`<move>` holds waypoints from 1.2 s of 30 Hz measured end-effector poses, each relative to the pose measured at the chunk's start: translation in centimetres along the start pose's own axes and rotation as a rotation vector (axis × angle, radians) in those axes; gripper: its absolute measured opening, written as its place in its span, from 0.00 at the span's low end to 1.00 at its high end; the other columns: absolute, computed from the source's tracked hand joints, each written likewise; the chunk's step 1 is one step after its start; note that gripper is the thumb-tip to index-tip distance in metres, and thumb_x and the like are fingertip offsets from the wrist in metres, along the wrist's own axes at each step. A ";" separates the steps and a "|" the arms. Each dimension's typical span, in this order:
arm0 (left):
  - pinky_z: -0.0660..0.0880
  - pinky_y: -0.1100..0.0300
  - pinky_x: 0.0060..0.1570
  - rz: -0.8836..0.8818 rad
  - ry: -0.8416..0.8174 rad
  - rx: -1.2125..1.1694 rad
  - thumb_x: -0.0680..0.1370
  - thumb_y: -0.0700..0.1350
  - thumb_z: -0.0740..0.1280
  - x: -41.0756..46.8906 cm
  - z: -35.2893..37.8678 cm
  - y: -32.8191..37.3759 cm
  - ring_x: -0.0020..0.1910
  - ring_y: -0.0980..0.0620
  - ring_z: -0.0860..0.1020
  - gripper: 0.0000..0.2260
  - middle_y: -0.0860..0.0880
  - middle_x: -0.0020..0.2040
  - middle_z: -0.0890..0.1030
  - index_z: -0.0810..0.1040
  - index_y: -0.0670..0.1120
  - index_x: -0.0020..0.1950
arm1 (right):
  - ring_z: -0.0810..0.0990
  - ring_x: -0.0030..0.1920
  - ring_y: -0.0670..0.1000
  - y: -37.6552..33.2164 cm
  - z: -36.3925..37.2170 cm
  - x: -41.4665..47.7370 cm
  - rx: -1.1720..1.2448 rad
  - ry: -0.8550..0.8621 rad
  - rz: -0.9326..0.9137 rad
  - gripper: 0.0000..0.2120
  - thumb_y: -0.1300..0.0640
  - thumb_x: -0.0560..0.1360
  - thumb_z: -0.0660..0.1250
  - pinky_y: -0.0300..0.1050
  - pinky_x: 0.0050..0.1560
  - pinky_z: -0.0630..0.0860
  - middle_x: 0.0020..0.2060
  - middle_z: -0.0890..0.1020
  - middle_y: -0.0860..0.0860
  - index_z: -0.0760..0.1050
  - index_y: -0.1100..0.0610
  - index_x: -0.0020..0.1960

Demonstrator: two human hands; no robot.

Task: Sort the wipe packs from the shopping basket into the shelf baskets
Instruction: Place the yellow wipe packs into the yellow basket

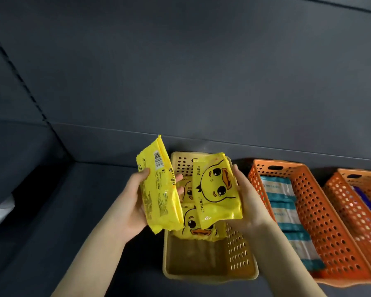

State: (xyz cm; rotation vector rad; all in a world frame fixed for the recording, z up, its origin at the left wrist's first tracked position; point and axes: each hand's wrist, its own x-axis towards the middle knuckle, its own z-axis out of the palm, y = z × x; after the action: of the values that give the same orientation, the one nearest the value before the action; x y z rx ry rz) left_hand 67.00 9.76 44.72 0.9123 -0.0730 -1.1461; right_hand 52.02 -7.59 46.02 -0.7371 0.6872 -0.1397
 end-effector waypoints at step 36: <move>0.77 0.47 0.53 -0.107 0.333 0.207 0.76 0.51 0.68 0.1 -2.7 -1.2 0.52 0.48 0.83 0.10 0.50 0.50 0.86 0.80 0.53 0.56 | 0.76 0.62 0.53 3.4 -0.2 -2.2 -1.838 0.117 0.128 0.28 0.47 0.74 0.70 0.43 0.57 0.73 0.68 0.71 0.53 0.66 0.47 0.72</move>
State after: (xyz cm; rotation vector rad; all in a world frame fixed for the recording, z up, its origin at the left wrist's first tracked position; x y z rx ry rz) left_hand 67.48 11.19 42.14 1.2942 0.1330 -1.0839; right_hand 49.78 -4.41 44.88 -2.4291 0.8661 0.6903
